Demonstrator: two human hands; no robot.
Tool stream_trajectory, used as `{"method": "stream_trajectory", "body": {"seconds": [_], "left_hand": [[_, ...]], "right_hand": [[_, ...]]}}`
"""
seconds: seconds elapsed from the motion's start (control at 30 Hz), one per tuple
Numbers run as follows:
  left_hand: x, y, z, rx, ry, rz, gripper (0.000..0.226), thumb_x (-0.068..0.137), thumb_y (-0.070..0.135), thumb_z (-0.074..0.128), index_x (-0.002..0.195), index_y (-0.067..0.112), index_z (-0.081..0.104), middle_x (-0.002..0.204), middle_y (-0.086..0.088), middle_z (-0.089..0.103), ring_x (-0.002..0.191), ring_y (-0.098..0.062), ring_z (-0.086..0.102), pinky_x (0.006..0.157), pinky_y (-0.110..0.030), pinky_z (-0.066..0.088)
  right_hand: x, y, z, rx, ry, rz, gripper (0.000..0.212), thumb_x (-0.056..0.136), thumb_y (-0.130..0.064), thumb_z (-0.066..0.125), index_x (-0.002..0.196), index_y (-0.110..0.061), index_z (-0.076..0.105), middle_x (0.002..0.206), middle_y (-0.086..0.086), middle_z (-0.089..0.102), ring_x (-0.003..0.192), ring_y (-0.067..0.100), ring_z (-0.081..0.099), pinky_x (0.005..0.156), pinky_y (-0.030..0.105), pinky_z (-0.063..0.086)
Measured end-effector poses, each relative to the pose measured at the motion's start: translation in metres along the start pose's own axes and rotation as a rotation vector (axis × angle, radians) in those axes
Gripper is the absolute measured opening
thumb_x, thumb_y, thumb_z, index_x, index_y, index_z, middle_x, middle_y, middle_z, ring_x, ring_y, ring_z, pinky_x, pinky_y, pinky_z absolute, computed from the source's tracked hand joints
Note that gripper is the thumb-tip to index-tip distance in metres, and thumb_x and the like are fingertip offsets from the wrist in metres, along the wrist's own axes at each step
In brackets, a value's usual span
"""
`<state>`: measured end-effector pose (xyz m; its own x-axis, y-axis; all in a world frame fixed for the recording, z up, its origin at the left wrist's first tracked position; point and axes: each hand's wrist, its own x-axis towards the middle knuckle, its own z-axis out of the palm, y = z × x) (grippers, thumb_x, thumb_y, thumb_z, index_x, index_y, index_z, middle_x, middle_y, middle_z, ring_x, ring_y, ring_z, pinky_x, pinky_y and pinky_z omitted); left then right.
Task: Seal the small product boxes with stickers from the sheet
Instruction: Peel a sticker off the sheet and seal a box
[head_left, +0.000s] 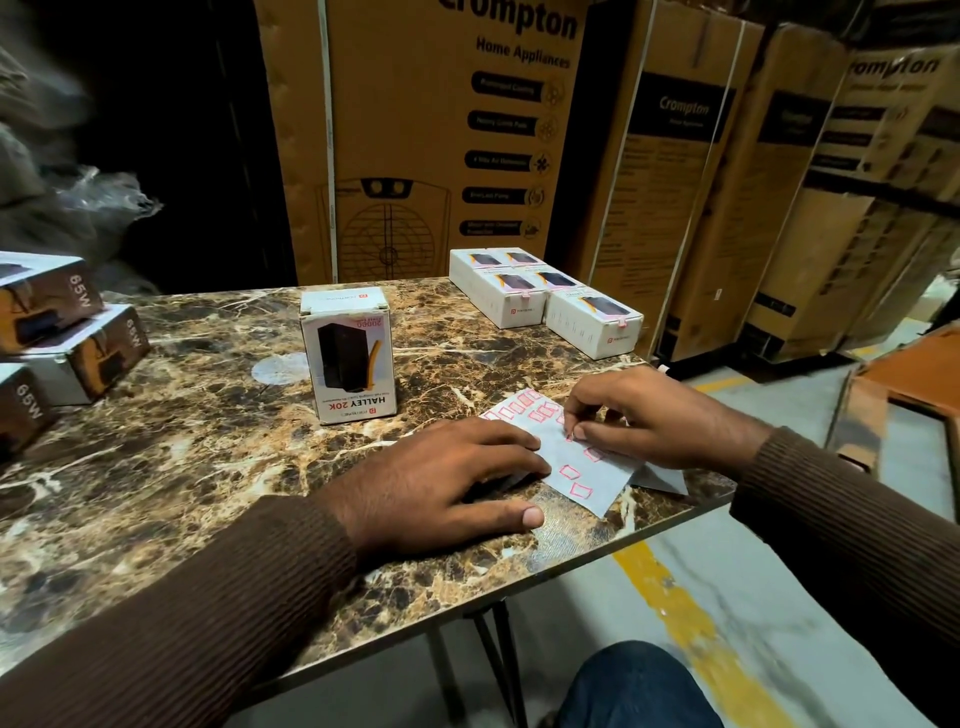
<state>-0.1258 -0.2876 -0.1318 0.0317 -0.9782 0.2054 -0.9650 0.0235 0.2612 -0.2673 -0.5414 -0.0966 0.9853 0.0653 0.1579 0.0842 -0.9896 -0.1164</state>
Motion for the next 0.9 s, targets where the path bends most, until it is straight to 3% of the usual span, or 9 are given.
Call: {"method": "stream_trajectory", "body": {"seconds": [0.47, 0.73, 0.9], "left_hand": [[0.001, 0.003, -0.003, -0.006, 0.016, 0.007, 0.059, 0.101, 0.072, 0.047, 0.148, 0.038, 0.055, 0.157, 0.018, 0.046, 0.140, 0.001, 0.042, 0.118, -0.034, 0.040], [0.001, 0.002, -0.002, -0.012, 0.025, 0.007, 0.059, 0.100, 0.074, 0.045, 0.146, 0.038, 0.057, 0.155, 0.017, 0.048, 0.138, 0.001, 0.044, 0.116, -0.035, 0.043], [0.002, 0.002, -0.001, -0.016, 0.041, 0.013, 0.058, 0.100, 0.073, 0.045, 0.143, 0.037, 0.059, 0.152, 0.016, 0.051, 0.137, 0.001, 0.045, 0.115, -0.036, 0.044]], "right_hand": [[-0.002, -0.003, 0.005, 0.029, 0.070, 0.004, 0.006, 0.104, -0.031, 0.058, 0.104, -0.029, 0.063, 0.093, -0.015, 0.066, 0.085, 0.007, 0.061, 0.072, 0.042, 0.053], [-0.004, -0.004, 0.010, 0.009, 0.107, 0.025, 0.004, 0.106, -0.030, 0.057, 0.106, -0.029, 0.061, 0.092, -0.016, 0.064, 0.083, 0.004, 0.059, 0.070, 0.036, 0.051], [-0.003, -0.006, 0.011, 0.043, 0.138, 0.054, 0.004, 0.105, -0.029, 0.059, 0.106, -0.029, 0.063, 0.087, -0.018, 0.065, 0.077, 0.003, 0.060, 0.062, 0.025, 0.047]]}}
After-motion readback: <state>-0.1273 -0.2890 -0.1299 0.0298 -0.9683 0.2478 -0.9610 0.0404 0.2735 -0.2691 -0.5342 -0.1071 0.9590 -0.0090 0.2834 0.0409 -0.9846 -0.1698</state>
